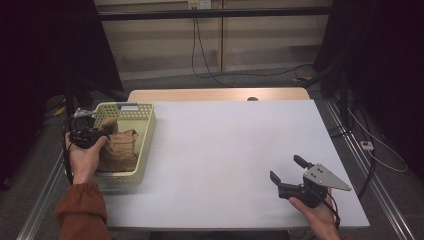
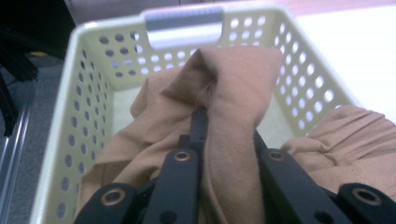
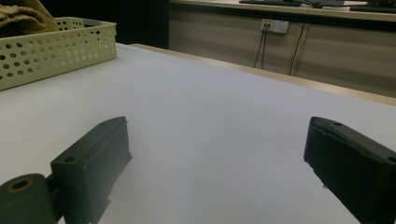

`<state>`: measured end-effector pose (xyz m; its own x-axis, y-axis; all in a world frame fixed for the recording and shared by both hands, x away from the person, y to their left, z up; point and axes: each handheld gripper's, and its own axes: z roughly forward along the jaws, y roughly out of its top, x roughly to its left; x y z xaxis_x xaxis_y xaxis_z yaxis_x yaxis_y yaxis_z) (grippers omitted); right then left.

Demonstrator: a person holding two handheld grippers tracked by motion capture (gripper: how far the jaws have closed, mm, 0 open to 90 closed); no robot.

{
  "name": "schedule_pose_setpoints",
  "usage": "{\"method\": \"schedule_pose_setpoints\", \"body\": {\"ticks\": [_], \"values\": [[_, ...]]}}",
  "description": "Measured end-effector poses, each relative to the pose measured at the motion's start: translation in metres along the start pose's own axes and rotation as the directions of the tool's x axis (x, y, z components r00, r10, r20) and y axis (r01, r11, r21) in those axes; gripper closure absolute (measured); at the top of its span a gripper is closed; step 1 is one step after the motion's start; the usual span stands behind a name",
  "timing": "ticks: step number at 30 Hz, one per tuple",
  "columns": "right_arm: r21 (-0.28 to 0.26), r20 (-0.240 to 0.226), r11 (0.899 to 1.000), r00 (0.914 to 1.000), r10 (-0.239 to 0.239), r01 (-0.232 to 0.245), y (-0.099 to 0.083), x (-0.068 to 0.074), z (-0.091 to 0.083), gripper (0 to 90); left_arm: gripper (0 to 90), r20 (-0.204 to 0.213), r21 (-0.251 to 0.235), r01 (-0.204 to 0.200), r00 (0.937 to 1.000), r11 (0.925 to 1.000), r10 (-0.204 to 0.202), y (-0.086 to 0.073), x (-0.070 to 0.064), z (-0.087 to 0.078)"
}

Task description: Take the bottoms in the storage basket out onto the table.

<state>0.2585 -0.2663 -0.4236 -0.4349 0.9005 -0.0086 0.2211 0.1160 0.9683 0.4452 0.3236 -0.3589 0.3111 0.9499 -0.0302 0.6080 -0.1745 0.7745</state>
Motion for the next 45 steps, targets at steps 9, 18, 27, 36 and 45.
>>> {"method": "schedule_pose_setpoints", "body": {"ticks": [9, 18, 27, 36, 45], "values": [[-0.001, 0.001, 1.0, 1.0, 0.0, 0.0, 0.0, 0.0, 0.0, 6.7, 82.6, 0.007, -0.112, 0.016, 0.9998, 0.9935, -0.016, 0.002, 0.007, -0.021], [0.0, -0.001, 1.0, 1.0, -0.004, 0.004, 0.0, 0.0, 0.0, 6.7, 82.6, -0.021, -0.197, 0.03, 0.9992, 0.98, -0.035, 0.002, 0.01, -0.036], [-0.003, -0.008, 1.0, 1.0, -0.004, 0.004, 0.0, 0.0, 0.002, 6.7, 82.6, -0.032, -0.285, 0.03, 0.9986, 0.9579, -0.041, 0.002, 0.01, -0.054], [-0.003, -0.012, 1.0, 0.9999, -0.006, 0.006, 0.001, 0.001, 0.003, 6.7, 82.5, -0.029, -0.345, 0.034, 0.9985, 0.9382, -0.047, 0.004, 0.01, -0.07], [-0.003, -0.012, 1.0, 0.9999, -0.005, 0.005, 0.001, 0.001, 0.003, 6.7, 82.6, -0.015, -0.387, 0.033, 0.999, 0.9215, -0.042, 0.007, 0.011, -0.084]]}}
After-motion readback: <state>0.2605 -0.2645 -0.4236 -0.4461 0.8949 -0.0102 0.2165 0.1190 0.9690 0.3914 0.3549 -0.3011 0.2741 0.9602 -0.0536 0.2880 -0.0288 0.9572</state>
